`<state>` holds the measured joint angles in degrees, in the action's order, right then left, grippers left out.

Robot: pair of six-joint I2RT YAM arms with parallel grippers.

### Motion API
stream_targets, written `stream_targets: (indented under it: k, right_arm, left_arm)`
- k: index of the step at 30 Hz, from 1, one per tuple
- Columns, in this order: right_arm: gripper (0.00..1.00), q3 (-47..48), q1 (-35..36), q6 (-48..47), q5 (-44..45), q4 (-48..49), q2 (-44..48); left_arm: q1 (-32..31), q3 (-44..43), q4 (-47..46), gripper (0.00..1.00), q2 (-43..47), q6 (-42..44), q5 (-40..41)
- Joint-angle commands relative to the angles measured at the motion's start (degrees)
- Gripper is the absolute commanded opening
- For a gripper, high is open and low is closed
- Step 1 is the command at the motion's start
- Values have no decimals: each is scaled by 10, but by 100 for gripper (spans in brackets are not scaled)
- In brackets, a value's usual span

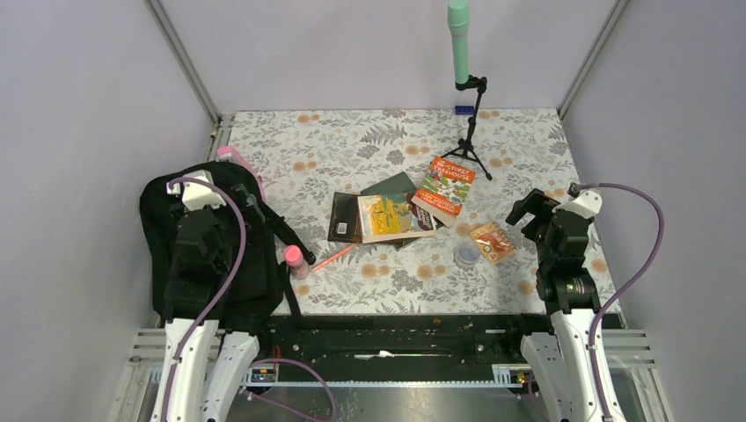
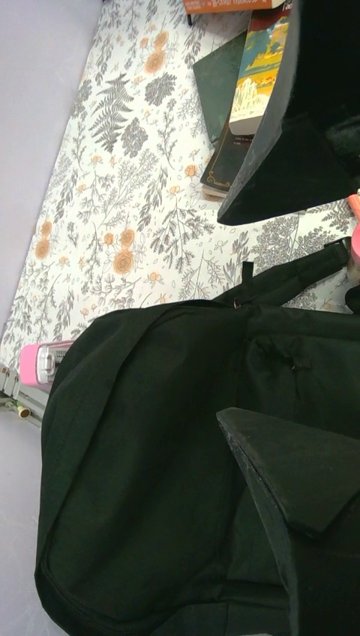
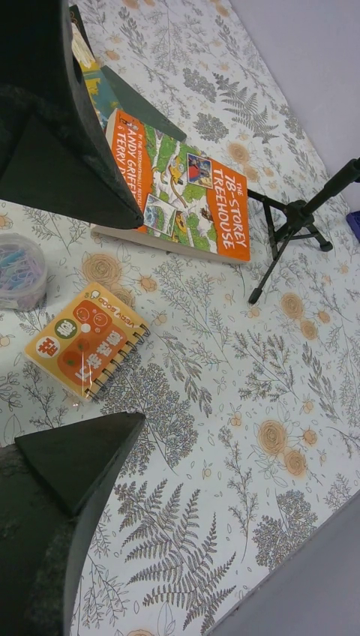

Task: Pack the student bag
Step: Pick up the student bag at the corner of the board.

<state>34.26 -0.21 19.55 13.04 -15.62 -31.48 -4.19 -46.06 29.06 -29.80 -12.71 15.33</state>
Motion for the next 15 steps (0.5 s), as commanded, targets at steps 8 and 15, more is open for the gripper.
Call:
stream_targets:
  k: [8,15]
  right_arm:
    - [100,22,-3,0,2,7,2]
    - [100,26,-4,-10,-8,0,2]
  left_arm:
    - [3,-1,-19,99,-18,5,29]
    - [7,-31,-2,99,-78,-23,31]
